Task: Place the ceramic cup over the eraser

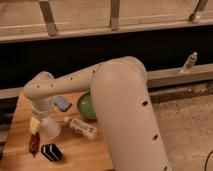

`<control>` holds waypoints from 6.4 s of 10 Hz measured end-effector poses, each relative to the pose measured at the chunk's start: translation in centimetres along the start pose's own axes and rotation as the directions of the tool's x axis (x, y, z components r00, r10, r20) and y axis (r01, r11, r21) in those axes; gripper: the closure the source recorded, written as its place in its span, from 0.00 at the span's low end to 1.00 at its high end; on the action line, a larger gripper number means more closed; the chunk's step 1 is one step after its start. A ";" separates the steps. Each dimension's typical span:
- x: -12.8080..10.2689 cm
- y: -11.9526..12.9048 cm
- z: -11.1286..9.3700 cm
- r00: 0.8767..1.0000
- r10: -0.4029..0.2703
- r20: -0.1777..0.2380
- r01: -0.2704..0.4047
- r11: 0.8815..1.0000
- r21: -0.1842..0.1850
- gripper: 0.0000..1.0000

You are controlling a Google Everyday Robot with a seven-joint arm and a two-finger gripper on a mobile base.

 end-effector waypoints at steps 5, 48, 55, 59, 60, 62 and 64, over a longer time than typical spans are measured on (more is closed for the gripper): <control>0.9 -0.7 2.0 0.999 0.012 -0.035 -0.012 1.000 -0.003 0.36; 12.8 6.5 -17.8 0.985 0.096 0.143 -0.112 0.988 0.106 1.00; 12.4 7.5 -14.4 0.979 0.096 0.180 -0.094 0.995 -0.020 1.00; 11.9 7.8 -13.2 0.981 0.083 0.177 -0.074 0.996 -0.057 0.97; 11.9 7.8 -13.2 0.981 0.084 0.176 -0.075 0.996 -0.057 0.91; 11.9 7.8 -13.2 0.981 0.083 0.176 -0.074 0.996 -0.057 0.70; 11.9 7.8 -13.2 0.981 0.084 0.176 -0.075 0.996 -0.057 0.51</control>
